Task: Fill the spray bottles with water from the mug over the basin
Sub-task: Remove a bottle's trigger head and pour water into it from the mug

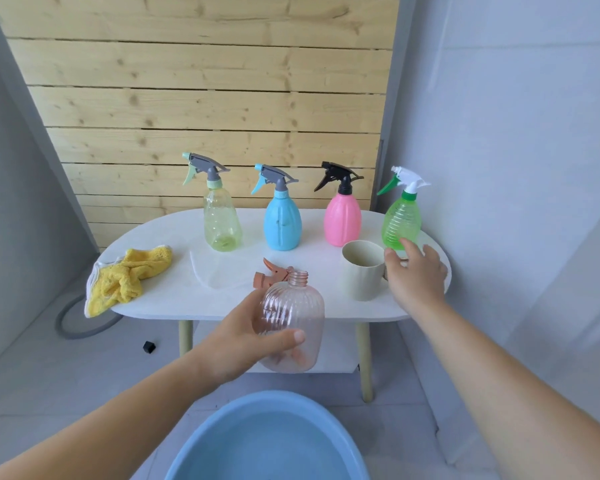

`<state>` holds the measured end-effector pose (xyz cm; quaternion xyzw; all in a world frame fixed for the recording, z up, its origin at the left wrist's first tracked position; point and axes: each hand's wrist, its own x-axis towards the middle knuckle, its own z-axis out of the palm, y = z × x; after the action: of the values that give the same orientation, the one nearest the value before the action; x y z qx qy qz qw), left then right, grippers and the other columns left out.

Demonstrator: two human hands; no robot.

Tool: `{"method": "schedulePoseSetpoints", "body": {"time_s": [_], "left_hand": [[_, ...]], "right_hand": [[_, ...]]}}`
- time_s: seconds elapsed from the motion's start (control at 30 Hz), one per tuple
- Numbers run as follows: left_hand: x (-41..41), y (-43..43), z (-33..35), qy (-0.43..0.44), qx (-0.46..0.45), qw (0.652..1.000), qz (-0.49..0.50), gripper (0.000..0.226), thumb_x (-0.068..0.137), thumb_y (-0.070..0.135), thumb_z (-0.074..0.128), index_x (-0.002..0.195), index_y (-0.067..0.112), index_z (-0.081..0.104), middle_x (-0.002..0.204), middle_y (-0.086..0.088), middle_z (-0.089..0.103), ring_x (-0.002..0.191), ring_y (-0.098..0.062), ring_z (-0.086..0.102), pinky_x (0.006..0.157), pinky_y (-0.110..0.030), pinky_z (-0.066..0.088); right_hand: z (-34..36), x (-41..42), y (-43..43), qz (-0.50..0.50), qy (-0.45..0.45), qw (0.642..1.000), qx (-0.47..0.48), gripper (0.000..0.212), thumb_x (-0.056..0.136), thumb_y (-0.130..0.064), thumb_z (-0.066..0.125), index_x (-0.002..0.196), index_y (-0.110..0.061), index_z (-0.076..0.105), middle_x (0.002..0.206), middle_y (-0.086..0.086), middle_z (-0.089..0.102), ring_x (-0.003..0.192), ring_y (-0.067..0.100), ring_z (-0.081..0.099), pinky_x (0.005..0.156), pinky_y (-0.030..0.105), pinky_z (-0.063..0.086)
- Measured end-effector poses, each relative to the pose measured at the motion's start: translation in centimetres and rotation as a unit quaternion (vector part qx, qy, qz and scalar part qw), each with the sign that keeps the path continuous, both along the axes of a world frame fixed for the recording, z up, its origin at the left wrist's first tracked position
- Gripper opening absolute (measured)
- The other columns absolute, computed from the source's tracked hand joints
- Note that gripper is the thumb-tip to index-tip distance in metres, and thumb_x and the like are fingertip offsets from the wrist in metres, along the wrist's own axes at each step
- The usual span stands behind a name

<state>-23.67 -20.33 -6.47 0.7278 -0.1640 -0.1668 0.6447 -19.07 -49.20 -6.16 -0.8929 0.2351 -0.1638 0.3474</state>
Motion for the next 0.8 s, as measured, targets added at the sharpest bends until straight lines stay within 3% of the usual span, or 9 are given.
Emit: {"method": "schedulePoseSetpoints", "body": {"time_s": [0.07, 0.17, 0.23, 0.33, 0.43, 0.63, 0.8], "left_hand": [[-0.3, -0.5, -0.3, 0.011, 0.007, 1.0, -0.005, 0.063, 0.078, 0.016, 0.087, 0.132, 0.021, 0.055, 0.116, 0.003, 0.075, 0.112, -0.015, 0.07, 0.087, -0.025, 0.056], [-0.7, -0.8, -0.9, 0.012, 0.026, 1.0, -0.013, 0.059, 0.08, 0.012, 0.085, 0.131, 0.019, 0.056, 0.111, 0.004, 0.076, 0.109, -0.014, 0.071, 0.084, -0.024, 0.055], [-1.0, -0.7, -1.2, 0.015, 0.036, 0.999, -0.01, 0.061, 0.078, 0.012, 0.087, 0.13, 0.018, 0.056, 0.109, 0.003, 0.075, 0.106, -0.013, 0.071, 0.083, -0.023, 0.055], [-1.4, -0.2, -1.8, 0.018, 0.041, 0.999, -0.009, 0.069, 0.073, 0.02, 0.089, 0.133, 0.018, 0.055, 0.115, -0.002, 0.074, 0.111, -0.017, 0.07, 0.086, -0.026, 0.056], [-2.1, 0.6, -1.9, 0.016, 0.04, 0.999, -0.008, 0.069, 0.072, 0.023, 0.086, 0.133, 0.02, 0.054, 0.118, -0.001, 0.073, 0.112, -0.016, 0.069, 0.088, -0.026, 0.056], [-4.2, 3.0, -1.6, 0.01, 0.034, 0.999, 0.01, 0.068, 0.074, 0.024, 0.084, 0.134, 0.024, 0.054, 0.118, 0.0, 0.073, 0.112, -0.015, 0.069, 0.086, -0.025, 0.057], [-6.9, 6.0, -4.0, 0.015, 0.064, 0.997, 0.03, 0.072, 0.077, 0.021, 0.087, 0.138, 0.024, 0.049, 0.12, 0.001, 0.071, 0.111, -0.01, 0.068, 0.086, -0.021, 0.055]], "right_hand": [[-0.4, 0.1, -0.9, 0.032, 0.004, 0.995, 0.089, 0.056, 0.095, -0.05, 0.043, 0.145, -0.026, 0.045, 0.143, 0.007, 0.046, 0.124, 0.025, 0.045, 0.1, 0.037, 0.038], [-0.8, -0.1, -2.0, 0.052, -0.01, 0.987, 0.153, 0.05, 0.098, -0.038, 0.047, 0.145, -0.02, 0.045, 0.142, 0.006, 0.047, 0.114, 0.02, 0.052, 0.086, 0.026, 0.036], [-1.2, -0.5, -2.7, 0.047, -0.004, 0.987, 0.156, 0.043, 0.096, -0.037, 0.051, 0.136, -0.022, 0.053, 0.136, 0.007, 0.053, 0.115, 0.023, 0.057, 0.084, 0.028, 0.041], [-1.5, -0.9, -3.1, 0.05, 0.008, 0.982, 0.184, 0.022, 0.097, -0.035, 0.052, 0.109, -0.019, 0.061, 0.112, 0.008, 0.066, 0.092, 0.027, 0.068, 0.083, 0.04, 0.056], [-1.0, -2.1, -2.3, 0.082, 0.02, 0.965, 0.249, 0.021, 0.101, -0.033, 0.049, 0.103, -0.016, 0.06, 0.106, 0.01, 0.063, 0.082, 0.029, 0.073, 0.074, 0.038, 0.059], [1.6, -6.6, 1.2, 0.14, 0.01, 0.933, 0.332, 0.023, 0.102, -0.024, 0.05, 0.088, -0.008, 0.059, 0.089, 0.008, 0.061, 0.088, 0.033, 0.072, 0.087, 0.042, 0.058], [0.1, -10.9, 6.1, 0.189, 0.086, 0.905, 0.371, 0.025, 0.099, -0.021, 0.055, 0.079, -0.007, 0.061, 0.079, 0.011, 0.059, 0.086, 0.034, 0.068, 0.089, 0.045, 0.056]]}}
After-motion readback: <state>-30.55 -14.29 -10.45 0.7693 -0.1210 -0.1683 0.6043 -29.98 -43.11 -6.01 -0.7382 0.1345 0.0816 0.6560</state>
